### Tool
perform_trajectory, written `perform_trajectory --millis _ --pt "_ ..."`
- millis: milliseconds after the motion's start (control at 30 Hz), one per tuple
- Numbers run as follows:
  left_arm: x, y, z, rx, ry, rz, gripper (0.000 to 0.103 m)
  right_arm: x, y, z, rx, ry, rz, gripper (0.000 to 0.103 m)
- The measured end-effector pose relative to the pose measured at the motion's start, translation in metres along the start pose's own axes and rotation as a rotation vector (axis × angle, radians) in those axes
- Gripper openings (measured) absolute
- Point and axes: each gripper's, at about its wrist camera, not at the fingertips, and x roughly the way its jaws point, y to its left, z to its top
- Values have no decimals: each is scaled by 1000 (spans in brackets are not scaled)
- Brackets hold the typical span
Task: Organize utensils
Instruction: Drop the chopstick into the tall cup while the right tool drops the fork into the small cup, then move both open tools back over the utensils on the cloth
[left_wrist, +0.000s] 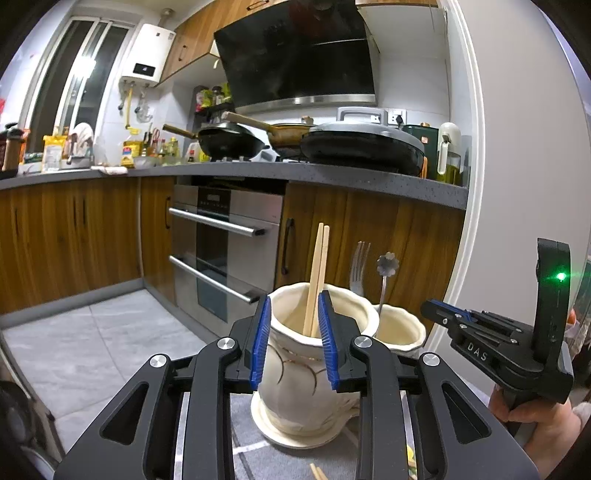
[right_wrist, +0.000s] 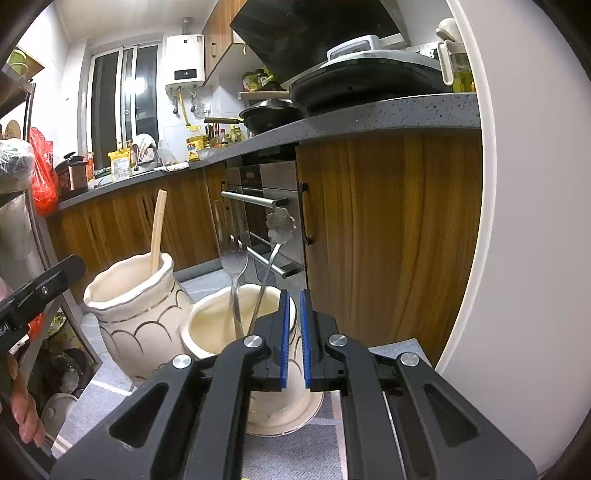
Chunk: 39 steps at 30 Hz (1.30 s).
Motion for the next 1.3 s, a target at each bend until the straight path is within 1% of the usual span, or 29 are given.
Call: perform_trajectory --millis 33,67,100,133,167,200,233,267,300,333,367,400,433,467,500,567,633,800,933,1133,1200,1300 --pt "0 0 0 2 1 1 29 0 0 0 2 0 0 7" --pt "0 0 0 4 0 4 32 0 -1 0 5 -1 0 12" --pt "-1 0 0 5 -3 5 34 -1 -2 0 10 -1 2 20" --pt "-2 0 0 6 -7 6 39 -1 -3 1 19 -2 5 24" --pt "-2 -1 1 6 -10 7 44 -2 -4 2 23 -3 9 31" --pt "-4 -1 1 7 -15 7 46 -3 -4 3 29 -3 12 38" --pt "-5 -1 2 6 -18 8 50 -5 -5 4 34 -4 16 42" --pt "-6 -1 2 6 -22 9 55 -9 -6 6 40 -7 19 53" --pt "-8 -2 3 5 -30 12 64 -13 -7 8 49 -15 27 65" --pt "-11 -2 5 4 -38 17 68 -18 -8 11 58 -28 36 69" --pt "-14 -1 6 1 -47 20 75 -24 -9 13 64 -40 40 77" --pt "-17 -1 6 -3 -53 21 79 -31 -9 16 69 -56 40 84" --pt "-20 0 7 -9 -59 25 81 -38 -10 19 74 -73 40 88" --pt "-23 0 7 -15 -61 31 85 -44 -11 19 78 -85 40 95" --pt "-27 1 7 -23 -61 35 89 -51 -12 19 87 -99 42 99" --pt "-34 3 7 -43 -54 34 91 -63 -13 19 96 -103 42 98" --pt "-42 4 6 -50 -43 35 92 -69 -14 17 97 -100 38 99" --pt "-70 -2 1 -43 -35 48 95 -85 -13 11 101 -95 28 99" --pt "-84 -7 -4 -28 -14 61 95 -100 -13 0 99 -95 22 98" --pt "-100 -12 -8 -3 16 95 96 -107 -13 -17 69 -55 19 98" --pt "-104 -14 -10 -10 25 96 96 -108 -12 -21 60 -35 25 99" --pt "-109 -17 -13 -10 44 95 96 -113 -10 -28 46 -34 24 98"
